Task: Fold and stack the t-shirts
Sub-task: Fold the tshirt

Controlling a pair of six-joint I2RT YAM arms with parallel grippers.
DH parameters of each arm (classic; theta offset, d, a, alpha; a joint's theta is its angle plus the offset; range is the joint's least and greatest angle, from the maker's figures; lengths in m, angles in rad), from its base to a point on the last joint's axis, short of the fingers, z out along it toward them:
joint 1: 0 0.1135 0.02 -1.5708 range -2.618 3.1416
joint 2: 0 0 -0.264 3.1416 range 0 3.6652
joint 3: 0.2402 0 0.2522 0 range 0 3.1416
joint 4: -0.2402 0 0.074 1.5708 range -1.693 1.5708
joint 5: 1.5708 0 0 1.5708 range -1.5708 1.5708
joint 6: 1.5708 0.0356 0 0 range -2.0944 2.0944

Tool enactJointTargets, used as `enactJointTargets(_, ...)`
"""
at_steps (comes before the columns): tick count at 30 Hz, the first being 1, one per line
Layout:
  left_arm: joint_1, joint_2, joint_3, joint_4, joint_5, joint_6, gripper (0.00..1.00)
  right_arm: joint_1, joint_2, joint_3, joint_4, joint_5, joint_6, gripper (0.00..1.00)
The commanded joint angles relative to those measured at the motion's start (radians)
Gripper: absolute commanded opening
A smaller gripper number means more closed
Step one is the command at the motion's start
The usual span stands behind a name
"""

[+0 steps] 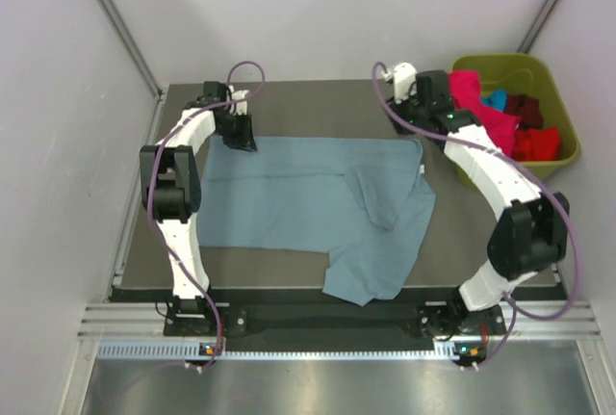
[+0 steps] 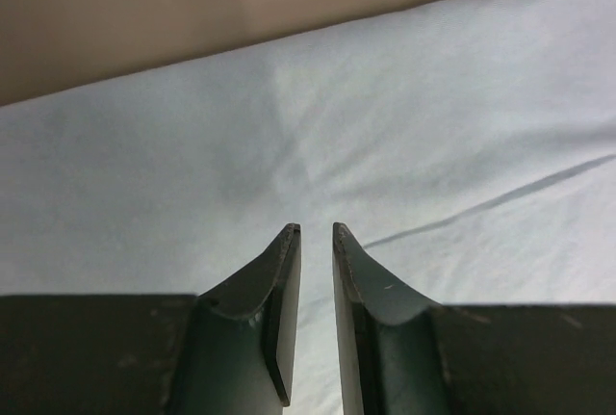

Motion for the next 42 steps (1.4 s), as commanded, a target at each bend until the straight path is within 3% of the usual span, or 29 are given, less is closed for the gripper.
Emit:
enactJointTargets(1, 0.006, -0.056, -0.033, 0.013, 0.021, -0.010, 0.25, 0.137, -0.072, -0.053, -0.053, -0.231, -0.034, 0.53)
enactJointTargets(3, 0.006, -0.056, -0.035, 0.019, 0.024, -0.011, 0.25, 0.208, -0.054, -0.064, -0.131, -0.297, -0.023, 0.46)
enactJointTargets(4, 0.006, -0.058, -0.032, 0.022, 0.029, -0.037, 0.25, 0.221, -0.031, -0.072, -0.150, -0.309, -0.014, 0.37)
enactJointTargets(9, 0.006, -0.065, -0.009, 0.020, 0.043, -0.040, 0.25, 0.261, -0.009, -0.161, -0.179, -0.321, 0.012, 0.31)
enactJointTargets(26, 0.006, -0.061, -0.022, 0.031, 0.043, -0.051, 0.25, 0.346, 0.092, -0.161, -0.262, -0.389, -0.046, 0.32)
enactJointTargets(42, 0.005, -0.072, -0.052, 0.043, 0.056, -0.059, 0.25, 0.355, 0.199, -0.092, -0.224, -0.243, -0.029, 0.34)
